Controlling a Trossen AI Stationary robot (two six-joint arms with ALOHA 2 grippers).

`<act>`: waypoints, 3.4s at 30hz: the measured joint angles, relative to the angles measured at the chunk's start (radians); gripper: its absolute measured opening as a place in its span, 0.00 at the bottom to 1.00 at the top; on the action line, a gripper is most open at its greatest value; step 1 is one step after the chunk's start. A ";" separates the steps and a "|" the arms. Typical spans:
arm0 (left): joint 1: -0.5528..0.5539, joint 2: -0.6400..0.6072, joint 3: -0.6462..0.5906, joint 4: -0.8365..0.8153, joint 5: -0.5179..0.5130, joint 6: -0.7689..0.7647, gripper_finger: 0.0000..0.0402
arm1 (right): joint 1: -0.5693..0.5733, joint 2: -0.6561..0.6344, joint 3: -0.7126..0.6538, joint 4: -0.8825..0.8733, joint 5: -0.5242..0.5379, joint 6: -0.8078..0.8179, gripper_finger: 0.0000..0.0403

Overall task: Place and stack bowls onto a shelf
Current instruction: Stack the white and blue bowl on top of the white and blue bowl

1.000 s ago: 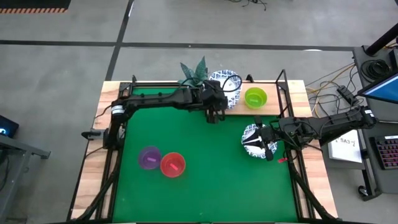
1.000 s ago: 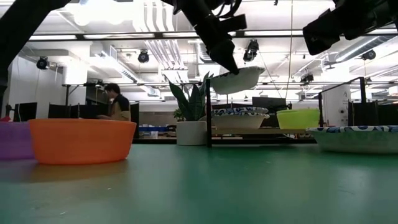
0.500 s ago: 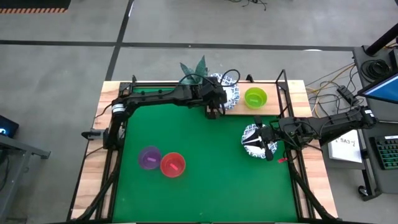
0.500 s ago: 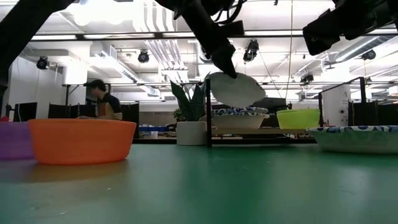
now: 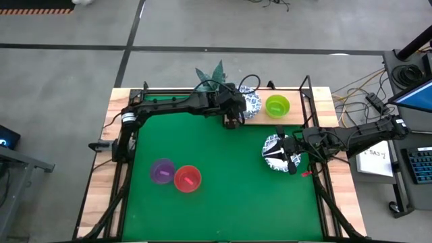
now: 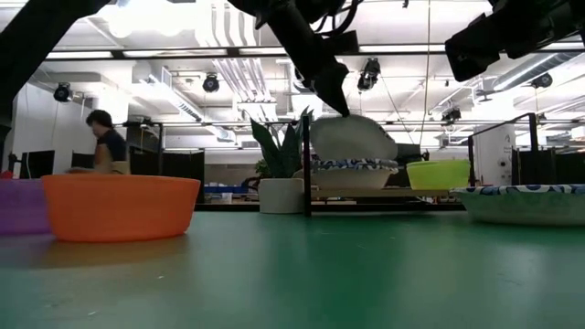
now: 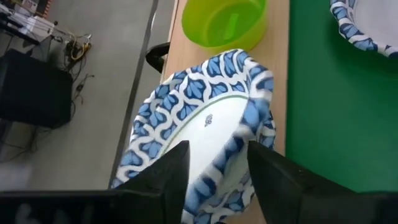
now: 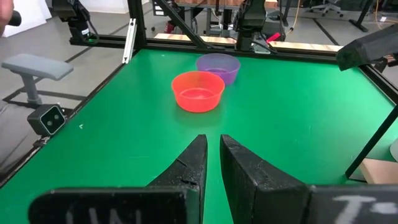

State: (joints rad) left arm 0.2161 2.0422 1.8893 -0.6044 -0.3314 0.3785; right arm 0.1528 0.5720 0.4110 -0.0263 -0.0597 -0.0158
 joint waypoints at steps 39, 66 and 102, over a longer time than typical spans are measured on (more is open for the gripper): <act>-0.269 -0.497 -0.410 -0.013 -0.071 -0.224 0.48 | -0.005 0.184 0.072 0.018 0.324 0.139 0.08; -0.305 -0.903 -0.892 0.389 -0.071 -0.362 0.48 | -0.440 0.649 0.443 -0.100 0.156 -0.022 0.08; -0.304 -0.871 -0.892 0.375 -0.071 -0.362 0.48 | -0.509 0.809 0.518 -0.083 0.153 -0.036 0.08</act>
State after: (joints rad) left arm -0.0883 1.1713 0.9977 -0.2294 -0.4022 0.0162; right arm -0.3561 1.3807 0.9295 -0.1088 0.0929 -0.0521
